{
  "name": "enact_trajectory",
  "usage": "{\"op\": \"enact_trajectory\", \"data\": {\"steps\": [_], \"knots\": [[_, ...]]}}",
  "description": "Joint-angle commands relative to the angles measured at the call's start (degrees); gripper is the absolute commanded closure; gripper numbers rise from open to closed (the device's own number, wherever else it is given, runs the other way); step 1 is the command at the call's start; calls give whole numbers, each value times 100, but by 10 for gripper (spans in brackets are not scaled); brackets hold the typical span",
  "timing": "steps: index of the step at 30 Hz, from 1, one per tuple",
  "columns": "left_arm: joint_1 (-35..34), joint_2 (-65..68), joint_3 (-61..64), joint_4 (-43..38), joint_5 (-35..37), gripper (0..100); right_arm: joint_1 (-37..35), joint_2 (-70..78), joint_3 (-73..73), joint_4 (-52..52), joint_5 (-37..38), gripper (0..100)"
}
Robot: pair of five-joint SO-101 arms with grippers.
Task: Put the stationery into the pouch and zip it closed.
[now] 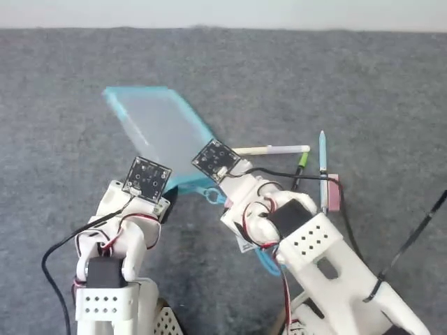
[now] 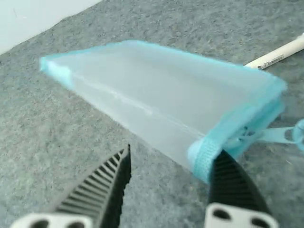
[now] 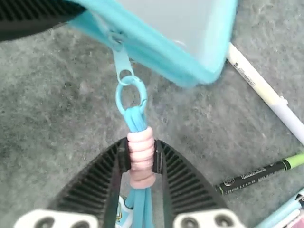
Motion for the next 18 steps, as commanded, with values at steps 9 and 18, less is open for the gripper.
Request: {"op": "enact_trajectory", "data": {"steps": [9,18], "knots": [[-26,62,251,-782,563,697,-602,-1895,88,1147,123,991],[1020,26,470,-800,580,698,-1077,-1974,141,1165,343,991]]}}
